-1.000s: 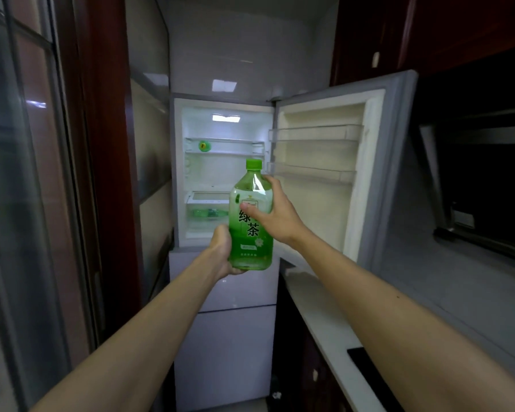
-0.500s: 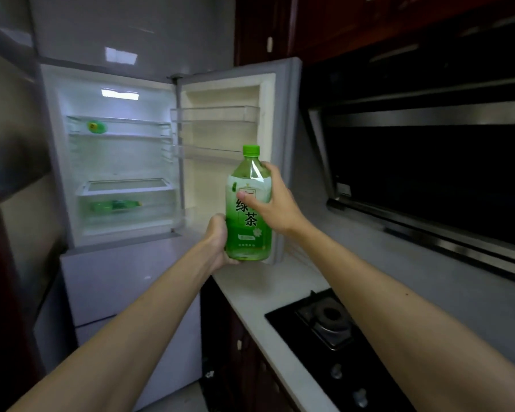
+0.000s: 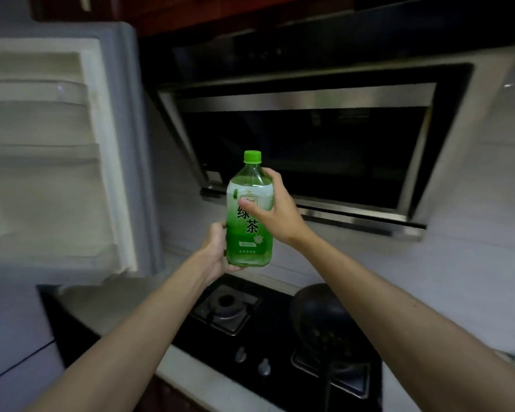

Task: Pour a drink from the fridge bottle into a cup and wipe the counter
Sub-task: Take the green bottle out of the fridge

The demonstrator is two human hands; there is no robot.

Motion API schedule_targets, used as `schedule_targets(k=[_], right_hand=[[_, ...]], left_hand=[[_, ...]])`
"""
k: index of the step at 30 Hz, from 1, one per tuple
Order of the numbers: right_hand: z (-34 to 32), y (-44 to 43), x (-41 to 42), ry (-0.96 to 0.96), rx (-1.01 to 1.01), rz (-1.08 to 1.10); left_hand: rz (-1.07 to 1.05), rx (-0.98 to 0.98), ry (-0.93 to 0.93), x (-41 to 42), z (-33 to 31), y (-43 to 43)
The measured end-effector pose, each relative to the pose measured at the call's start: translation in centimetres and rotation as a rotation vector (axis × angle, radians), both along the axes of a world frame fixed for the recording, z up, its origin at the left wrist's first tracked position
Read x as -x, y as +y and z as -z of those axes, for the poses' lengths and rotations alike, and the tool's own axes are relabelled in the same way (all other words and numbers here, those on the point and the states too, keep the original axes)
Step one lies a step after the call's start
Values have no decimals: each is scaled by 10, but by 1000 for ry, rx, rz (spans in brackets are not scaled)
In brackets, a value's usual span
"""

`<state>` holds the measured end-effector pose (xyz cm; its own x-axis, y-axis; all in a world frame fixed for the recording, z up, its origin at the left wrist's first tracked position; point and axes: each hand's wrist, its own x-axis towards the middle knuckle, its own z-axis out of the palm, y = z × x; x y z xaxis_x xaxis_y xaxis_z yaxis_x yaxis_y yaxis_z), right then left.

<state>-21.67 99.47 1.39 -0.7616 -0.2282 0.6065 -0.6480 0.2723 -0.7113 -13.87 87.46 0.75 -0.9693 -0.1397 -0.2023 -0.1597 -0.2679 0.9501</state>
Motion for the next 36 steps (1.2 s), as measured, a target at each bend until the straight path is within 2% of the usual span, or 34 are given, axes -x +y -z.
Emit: schedule_targets(k=[10,20,27,36], right_hand=[[26,139,-40,-41,-16,373],[52,259,-135,-73,31,638],[70,330,-185,-118,25,747],[116,396,-222,-176,72,737]], left_hand=[[387,-31,-59,23,31,119],[669,-39,-127,-16,67,247],[776,-11,-154,-50,87,324],[777,-22,-227,-86,130,390]])
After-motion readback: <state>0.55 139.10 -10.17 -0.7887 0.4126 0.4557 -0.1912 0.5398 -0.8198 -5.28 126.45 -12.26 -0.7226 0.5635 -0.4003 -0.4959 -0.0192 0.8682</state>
